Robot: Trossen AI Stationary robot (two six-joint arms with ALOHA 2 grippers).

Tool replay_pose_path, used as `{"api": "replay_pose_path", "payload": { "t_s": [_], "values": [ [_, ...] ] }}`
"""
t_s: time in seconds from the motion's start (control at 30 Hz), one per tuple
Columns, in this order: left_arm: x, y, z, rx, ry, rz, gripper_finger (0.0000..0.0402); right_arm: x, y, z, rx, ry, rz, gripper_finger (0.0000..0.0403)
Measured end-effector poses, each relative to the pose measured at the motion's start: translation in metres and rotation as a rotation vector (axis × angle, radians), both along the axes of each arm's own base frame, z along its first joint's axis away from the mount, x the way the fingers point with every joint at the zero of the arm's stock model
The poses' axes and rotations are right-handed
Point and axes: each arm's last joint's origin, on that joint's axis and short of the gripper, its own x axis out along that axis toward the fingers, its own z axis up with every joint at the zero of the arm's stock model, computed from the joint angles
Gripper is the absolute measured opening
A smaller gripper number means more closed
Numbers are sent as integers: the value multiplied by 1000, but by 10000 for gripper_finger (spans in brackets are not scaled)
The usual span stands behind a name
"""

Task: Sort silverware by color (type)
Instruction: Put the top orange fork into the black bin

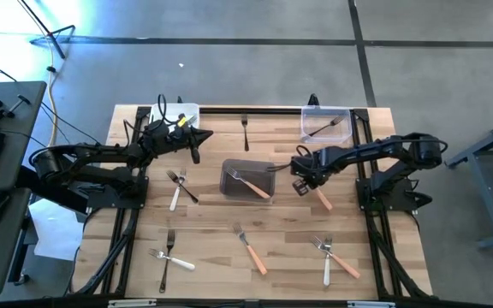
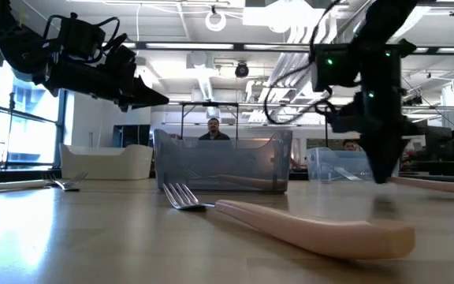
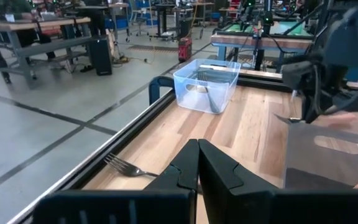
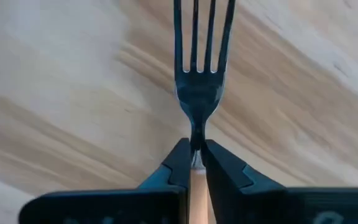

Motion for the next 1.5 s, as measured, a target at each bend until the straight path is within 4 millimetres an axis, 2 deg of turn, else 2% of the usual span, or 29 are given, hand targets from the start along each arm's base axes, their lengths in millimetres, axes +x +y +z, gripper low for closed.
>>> {"api": "replay_pose_path", "payload": {
  "t_s": [0.23, 0.37, 0.73, 0.83, 0.93, 1.03, 1.27, 1.4, 1.5],
  "values": [
    [0, 0, 0, -7, 1, 1, 0, 12, -1, 19, -7, -31, 42, 13],
    [-2, -1, -2, -2, -6, 1, 0, 20, 0, 37, -7, -37, 69, 15],
    [-19, 0, -18, -17, -10, 64, 0, 56, 7, 116, -84, -249, 176, 16],
    [-21, 2, -17, -16, -13, 72, 0, 72, 12, 132, -116, -288, 206, 16],
    [-22, 4, -17, -11, -20, 80, 0, 98, 18, 140, -135, -310, 271, 16],
    [-23, 5, -16, -7, -24, 87, 0, 129, 22, 140, -138, -314, 348, 16],
    [-23, 5, -16, -2, -21, 86, 0, 192, 24, 118, -100, -253, 532, 16],
    [-23, 4, -16, -1, -21, 86, 0, 216, 18, 104, -105, -216, 605, 16],
    [-23, 4, -16, -1, -20, 86, 0, 226, 6, 91, -96, -160, 619, 16]
  ]
}}
